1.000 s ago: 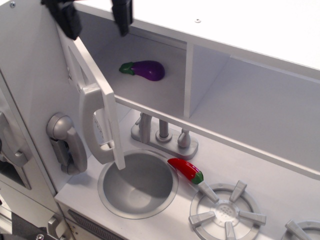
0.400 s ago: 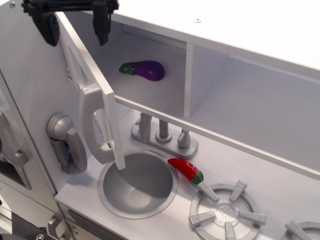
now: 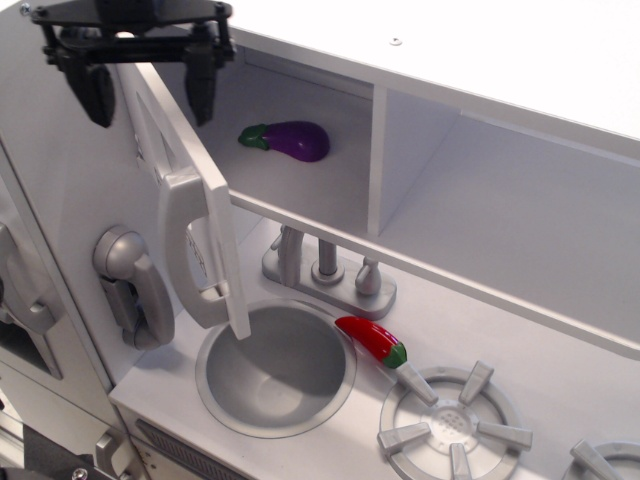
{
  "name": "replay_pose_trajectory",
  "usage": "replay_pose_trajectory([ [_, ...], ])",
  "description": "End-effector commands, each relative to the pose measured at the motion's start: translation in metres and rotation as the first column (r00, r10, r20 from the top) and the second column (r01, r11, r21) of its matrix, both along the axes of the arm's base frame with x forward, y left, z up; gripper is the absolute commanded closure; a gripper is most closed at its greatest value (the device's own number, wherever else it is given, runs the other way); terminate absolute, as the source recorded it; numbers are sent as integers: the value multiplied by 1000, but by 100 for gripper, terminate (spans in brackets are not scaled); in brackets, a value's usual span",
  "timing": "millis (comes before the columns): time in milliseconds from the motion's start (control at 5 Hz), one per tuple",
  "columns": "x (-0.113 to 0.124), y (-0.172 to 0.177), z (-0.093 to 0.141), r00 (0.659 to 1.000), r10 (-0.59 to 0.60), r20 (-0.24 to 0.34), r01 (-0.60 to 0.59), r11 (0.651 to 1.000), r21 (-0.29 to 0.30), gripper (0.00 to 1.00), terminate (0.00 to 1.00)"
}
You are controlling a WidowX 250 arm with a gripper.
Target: Close microwave
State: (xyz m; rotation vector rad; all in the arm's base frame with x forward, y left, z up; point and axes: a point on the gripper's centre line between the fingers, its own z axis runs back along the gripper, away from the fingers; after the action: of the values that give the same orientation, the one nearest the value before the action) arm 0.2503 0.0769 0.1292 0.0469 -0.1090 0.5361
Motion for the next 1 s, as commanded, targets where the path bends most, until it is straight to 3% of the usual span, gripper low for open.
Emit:
replay_pose_trajectory([
  [0, 21, -30, 2, 996, -16, 93, 23, 996, -84, 0, 0],
  [400, 34, -66, 20, 991, -33, 130, 52, 987, -149, 0, 0],
  [600, 29, -89, 43, 988, -61, 138, 91, 971, -220, 0, 0],
  [800, 9, -101, 59, 982, -116, 151, 154, 951, -268, 0, 0],
])
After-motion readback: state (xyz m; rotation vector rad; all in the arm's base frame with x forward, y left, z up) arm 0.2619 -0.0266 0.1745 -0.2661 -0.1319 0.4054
